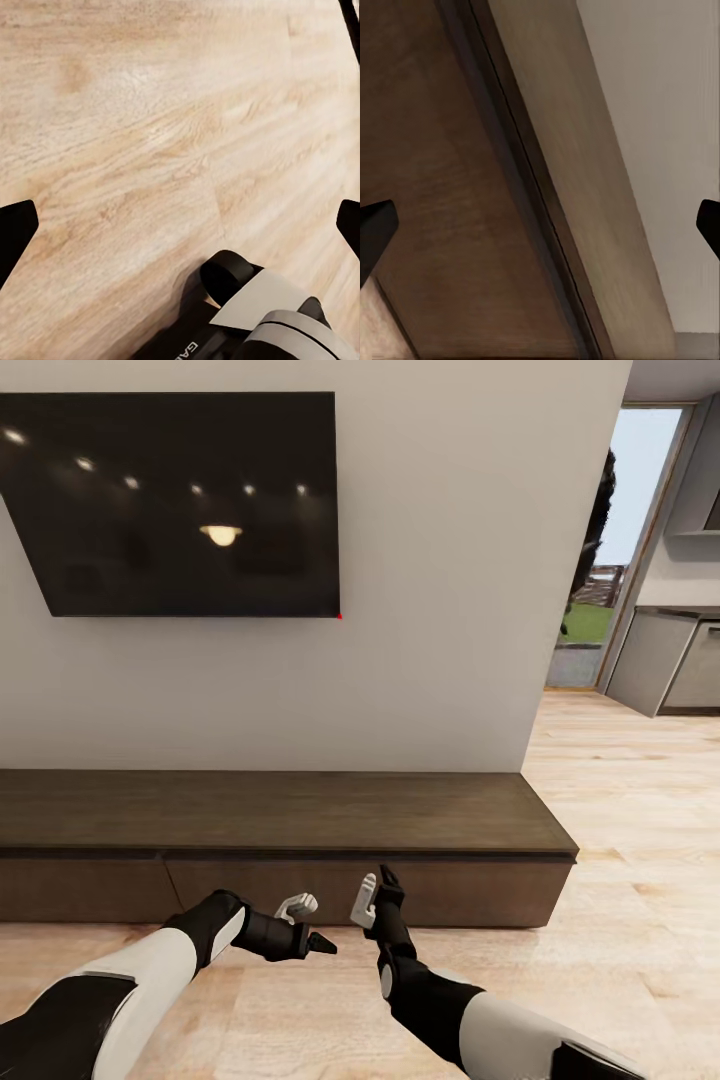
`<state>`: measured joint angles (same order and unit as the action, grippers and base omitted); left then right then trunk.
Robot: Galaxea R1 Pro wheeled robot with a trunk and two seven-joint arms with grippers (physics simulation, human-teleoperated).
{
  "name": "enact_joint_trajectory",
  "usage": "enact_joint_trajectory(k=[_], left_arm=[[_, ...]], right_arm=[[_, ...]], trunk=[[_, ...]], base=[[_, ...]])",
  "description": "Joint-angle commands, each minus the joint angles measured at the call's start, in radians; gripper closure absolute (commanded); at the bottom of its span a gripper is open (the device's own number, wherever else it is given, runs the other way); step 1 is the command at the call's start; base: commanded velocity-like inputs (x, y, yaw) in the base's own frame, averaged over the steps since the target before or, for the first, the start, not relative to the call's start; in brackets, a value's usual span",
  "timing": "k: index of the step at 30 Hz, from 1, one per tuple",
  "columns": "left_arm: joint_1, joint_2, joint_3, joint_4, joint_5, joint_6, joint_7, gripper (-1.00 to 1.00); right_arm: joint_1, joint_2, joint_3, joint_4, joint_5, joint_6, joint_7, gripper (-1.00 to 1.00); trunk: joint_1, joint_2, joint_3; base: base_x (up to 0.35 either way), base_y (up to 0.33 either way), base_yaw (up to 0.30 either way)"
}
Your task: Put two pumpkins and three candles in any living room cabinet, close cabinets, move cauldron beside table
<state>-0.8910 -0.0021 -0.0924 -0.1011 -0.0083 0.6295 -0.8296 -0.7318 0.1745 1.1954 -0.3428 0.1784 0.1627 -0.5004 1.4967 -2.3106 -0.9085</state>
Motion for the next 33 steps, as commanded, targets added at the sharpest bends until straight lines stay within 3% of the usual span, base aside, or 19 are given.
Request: enact_joint_trajectory(k=[1,5,9,33], left_arm=[[0.000,0.000,-0.006,0.001,-0.001,0.003,-0.004,-1.00],[0.000,-0.001,-0.006,0.013,-0.001,0.003,-0.005,-1.00],[0.000,-0.001,-0.006,0.018,-0.001,0.003,-0.004,-1.00],[0.000,0.000,-0.006,0.041,-0.001,0.001,-0.013,-1.00]], right_arm=[[-0.002,0.000,-0.002,0.001,0.009,0.011,0.031,-1.00],[-0.003,0.000,-0.010,0.005,0.010,0.011,0.102,-1.00],[-0.003,0.000,-0.007,0.007,0.011,0.011,0.121,-1.00],[-0.003,0.000,-0.002,0.018,0.009,0.011,0.139,-1.00]], trunk=[[0.000,0.000,-0.001],[0.000,0.000,-0.001],[0.000,0.000,-0.001],[0.000,0.000,-0.001]], base=[[0.000,0.000,0.000],[0.000,0.000,0.000],[0.000,0.000,0.000],[0.000,0.000,0.000]])
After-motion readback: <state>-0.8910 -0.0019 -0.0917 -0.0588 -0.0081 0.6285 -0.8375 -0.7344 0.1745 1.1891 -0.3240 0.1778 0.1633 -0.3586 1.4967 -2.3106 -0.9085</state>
